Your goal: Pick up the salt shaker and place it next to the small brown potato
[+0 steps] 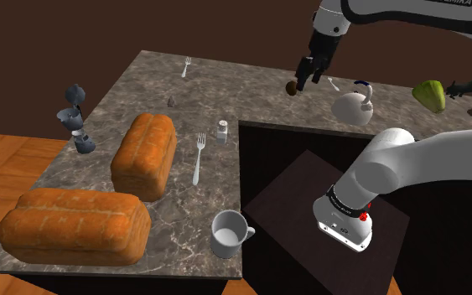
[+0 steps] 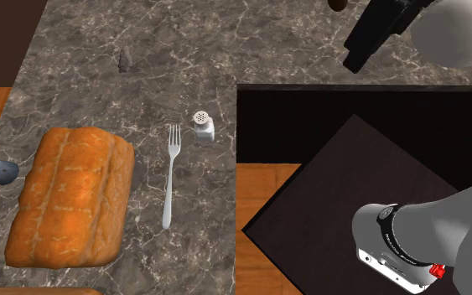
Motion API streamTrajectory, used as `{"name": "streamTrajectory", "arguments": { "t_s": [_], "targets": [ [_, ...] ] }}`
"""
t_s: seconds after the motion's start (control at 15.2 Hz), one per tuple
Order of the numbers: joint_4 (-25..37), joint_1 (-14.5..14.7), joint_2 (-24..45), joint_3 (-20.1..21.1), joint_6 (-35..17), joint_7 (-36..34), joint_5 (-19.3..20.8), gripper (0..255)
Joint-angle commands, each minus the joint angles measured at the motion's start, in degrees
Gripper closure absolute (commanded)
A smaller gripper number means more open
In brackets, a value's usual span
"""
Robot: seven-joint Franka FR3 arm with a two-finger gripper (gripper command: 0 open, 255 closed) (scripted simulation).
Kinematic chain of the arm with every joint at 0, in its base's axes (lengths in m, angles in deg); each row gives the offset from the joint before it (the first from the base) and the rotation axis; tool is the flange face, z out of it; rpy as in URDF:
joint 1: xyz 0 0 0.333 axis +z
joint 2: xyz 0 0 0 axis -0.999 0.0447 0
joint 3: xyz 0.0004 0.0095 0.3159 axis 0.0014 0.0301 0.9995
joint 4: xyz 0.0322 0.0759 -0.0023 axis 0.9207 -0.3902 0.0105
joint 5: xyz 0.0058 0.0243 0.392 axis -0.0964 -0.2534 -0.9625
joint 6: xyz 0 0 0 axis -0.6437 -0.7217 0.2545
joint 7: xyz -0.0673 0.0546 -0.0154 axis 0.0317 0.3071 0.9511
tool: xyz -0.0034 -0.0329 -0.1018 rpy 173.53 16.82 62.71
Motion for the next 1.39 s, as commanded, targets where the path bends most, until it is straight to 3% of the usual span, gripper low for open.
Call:
{"name": "streamTrajectory", "arguments": {
  "t_s": [0.0, 0.66, 1.32],
  "targets": [
    [0.0, 0.0, 0.0, 0.0, 0.0, 0.0, 0.0, 0],
    [-0.4, 4.1, 14.8, 6.1, -15.8, -6.5, -5.0, 0],
    [6.7, 7.1, 33.8, 11.8, -28.7, -12.7, -6.5, 0]
  ]
}}
